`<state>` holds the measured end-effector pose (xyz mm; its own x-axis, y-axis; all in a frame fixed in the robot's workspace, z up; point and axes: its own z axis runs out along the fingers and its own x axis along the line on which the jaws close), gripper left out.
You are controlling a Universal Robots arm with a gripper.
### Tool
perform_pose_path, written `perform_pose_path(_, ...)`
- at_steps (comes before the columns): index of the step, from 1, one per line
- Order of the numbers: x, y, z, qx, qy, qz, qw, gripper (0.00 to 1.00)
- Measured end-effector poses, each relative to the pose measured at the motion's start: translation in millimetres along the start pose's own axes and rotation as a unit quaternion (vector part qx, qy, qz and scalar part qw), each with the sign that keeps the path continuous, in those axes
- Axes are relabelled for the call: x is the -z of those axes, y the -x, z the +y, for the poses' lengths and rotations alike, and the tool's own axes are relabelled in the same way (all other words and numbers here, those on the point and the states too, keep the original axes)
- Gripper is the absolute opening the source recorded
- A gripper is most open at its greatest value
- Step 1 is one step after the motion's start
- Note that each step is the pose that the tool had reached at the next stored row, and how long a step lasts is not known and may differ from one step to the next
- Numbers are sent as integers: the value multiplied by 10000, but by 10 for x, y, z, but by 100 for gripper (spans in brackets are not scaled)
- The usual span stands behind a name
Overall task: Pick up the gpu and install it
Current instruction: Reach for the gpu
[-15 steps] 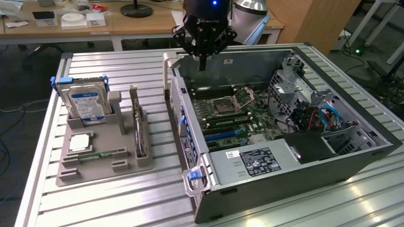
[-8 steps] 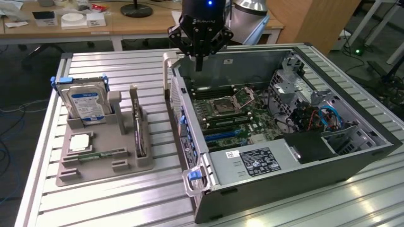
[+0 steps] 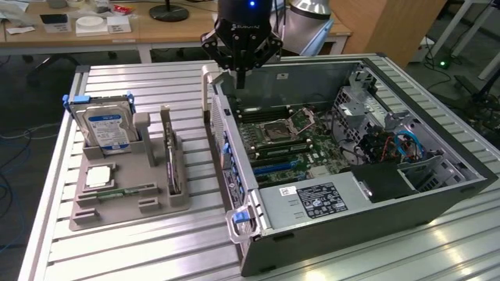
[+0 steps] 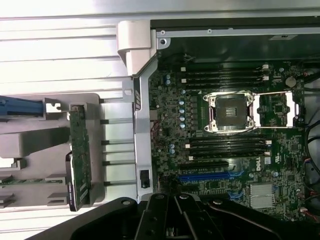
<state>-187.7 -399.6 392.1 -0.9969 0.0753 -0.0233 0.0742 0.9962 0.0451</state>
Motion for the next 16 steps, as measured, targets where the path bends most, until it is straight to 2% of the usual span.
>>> perform_pose_path(16, 0, -184, -18, 0, 0, 0, 10000, 11)
